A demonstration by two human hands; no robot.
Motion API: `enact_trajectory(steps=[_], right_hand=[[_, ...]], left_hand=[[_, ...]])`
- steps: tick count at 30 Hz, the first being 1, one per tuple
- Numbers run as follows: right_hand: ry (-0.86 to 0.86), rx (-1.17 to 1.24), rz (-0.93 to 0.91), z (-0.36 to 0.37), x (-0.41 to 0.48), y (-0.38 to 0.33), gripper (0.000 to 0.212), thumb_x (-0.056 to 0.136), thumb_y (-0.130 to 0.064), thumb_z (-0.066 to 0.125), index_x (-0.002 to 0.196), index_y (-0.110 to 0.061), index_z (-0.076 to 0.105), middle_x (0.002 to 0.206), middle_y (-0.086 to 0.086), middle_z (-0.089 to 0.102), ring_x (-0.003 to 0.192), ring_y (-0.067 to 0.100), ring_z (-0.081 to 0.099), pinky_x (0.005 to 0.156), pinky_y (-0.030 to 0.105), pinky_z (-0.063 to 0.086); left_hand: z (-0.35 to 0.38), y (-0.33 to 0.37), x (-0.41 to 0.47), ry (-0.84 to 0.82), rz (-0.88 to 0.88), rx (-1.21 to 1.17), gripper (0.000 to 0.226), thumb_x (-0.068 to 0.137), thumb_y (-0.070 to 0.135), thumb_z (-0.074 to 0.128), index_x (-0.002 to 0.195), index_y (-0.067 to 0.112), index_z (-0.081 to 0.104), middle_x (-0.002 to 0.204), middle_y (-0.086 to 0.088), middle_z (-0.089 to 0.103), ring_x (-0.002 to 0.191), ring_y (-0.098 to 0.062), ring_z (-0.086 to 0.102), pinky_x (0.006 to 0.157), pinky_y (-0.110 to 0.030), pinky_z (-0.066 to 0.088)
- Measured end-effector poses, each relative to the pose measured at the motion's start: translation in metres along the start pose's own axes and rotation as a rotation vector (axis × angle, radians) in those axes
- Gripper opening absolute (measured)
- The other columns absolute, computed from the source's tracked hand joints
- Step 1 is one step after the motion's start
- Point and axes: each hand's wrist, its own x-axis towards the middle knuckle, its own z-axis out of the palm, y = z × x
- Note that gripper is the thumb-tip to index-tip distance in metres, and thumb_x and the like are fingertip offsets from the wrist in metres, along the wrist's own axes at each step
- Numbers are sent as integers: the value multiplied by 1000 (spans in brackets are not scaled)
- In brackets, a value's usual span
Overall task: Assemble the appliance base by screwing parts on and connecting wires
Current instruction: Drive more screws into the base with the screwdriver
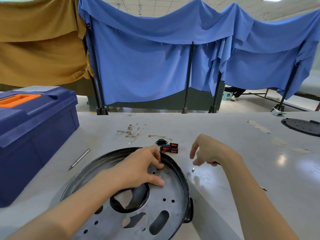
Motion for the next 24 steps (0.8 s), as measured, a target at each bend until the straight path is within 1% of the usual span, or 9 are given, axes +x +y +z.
enact_trajectory(steps=[3,7,9,13,16,18,20,21,24], right_hand=[[-49,-37,23,6,4,4,18,82,8,68,96,-4,69,48,2,46,39,16,35,39,22,32],[-78,-67,34,14,9,8,17,82,8,66,95,-2,68,49,2,46,38,15,35,40,21,31],[-78,-88,28,18,10,8,12,81,7,66,90,-2,68,50,3,45,37,14,35,39,20,31],[-68,-120,34,23,12,9,12,81,5,68,78,-6,65,58,5,51,42,15,39,40,20,34],[-73,-111,43,24,11,9,11,82,3,68,77,-5,63,58,6,52,43,16,39,41,20,33],[-68,-77,29,21,9,6,9,82,4,66,77,-3,64,59,7,59,40,15,40,41,21,34],[-48,-13,-16,18,5,0,9,83,5,65,75,0,67,57,6,66,33,12,40,39,20,34],[-35,17,-47,16,3,-4,10,82,6,65,74,1,68,59,7,69,31,10,40,39,20,35],[4,90,-136,12,-4,-14,8,83,4,67,77,0,70,70,10,74,36,13,40,39,22,36]], left_hand=[[0,-1,-1,0,9,-2,52,75,45,79,120,20,70,111,15,44,108,-6,47,96,-23,37],[1,-1,0,4,14,-12,51,74,44,80,118,19,71,111,15,44,108,-7,46,97,-25,37],[1,-1,0,2,11,-19,49,74,42,81,117,19,72,111,15,45,109,-8,47,98,-27,38],[0,-2,0,-4,17,-34,45,74,40,82,112,19,74,112,14,47,108,-9,48,98,-29,39],[-1,-4,-1,-15,33,-39,40,75,39,81,110,20,75,114,14,49,108,-7,49,98,-30,39],[-3,-5,0,-32,47,-43,36,76,37,80,108,20,75,116,13,50,109,-7,49,99,-29,39],[-5,-5,2,-60,52,-48,33,79,33,79,109,20,75,119,12,50,111,-7,48,101,-28,37],[-6,-6,2,-73,53,-51,32,80,31,79,109,20,75,121,11,49,113,-7,47,103,-29,36],[-6,-7,4,-93,48,-67,29,81,26,78,109,20,74,123,12,50,118,-7,42,107,-30,30]])
